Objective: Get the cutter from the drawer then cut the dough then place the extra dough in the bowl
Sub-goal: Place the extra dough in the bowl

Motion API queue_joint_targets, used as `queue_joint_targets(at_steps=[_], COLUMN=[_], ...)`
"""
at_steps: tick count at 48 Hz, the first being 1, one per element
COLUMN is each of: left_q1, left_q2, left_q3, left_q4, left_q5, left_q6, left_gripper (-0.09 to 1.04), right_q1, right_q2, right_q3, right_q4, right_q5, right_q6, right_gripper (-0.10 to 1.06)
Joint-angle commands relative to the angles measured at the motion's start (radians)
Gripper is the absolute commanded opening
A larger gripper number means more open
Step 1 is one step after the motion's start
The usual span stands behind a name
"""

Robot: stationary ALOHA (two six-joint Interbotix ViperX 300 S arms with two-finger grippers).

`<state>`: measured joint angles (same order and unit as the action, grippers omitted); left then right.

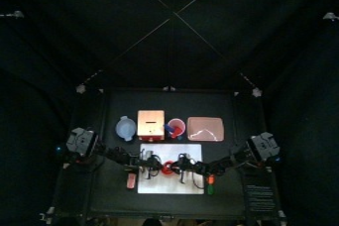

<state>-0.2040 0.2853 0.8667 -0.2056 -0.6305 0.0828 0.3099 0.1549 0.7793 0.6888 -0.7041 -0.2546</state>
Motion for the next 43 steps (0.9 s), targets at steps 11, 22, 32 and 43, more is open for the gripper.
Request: queue_joint_targets(at_steps=[11, 22, 32, 43], left_q1=[-0.002, 0.000, 0.000, -0.002], left_q2=[-0.009, -0.011, -0.031, -0.074], left_q3=[-0.008, -0.006, -0.009, -0.011], left_q4=[0.000, -0.002, 0.000, 0.000], left_q5=[0.000, 0.000, 0.000, 0.000], left_q6=[0.000, 0.000, 0.002, 0.005], left_gripper=[0.54, 0.54, 0.56, 0.59], right_q1=[-0.026, -0.031, -0.026, -0.031], right_q2=[-0.092, -0.156, -0.222, -0.202], right_q3=[0.011, 0.074, 0.176, 0.209], right_q4=[-0.026, -0.023, 0.002, 0.018], right_q5=[-0.006, -0.006, 0.014, 0.051], right_q6=[-0.002, 0.003, 0.011, 0.014], right_gripper=[0.54, 0.54, 0.54, 0.58])
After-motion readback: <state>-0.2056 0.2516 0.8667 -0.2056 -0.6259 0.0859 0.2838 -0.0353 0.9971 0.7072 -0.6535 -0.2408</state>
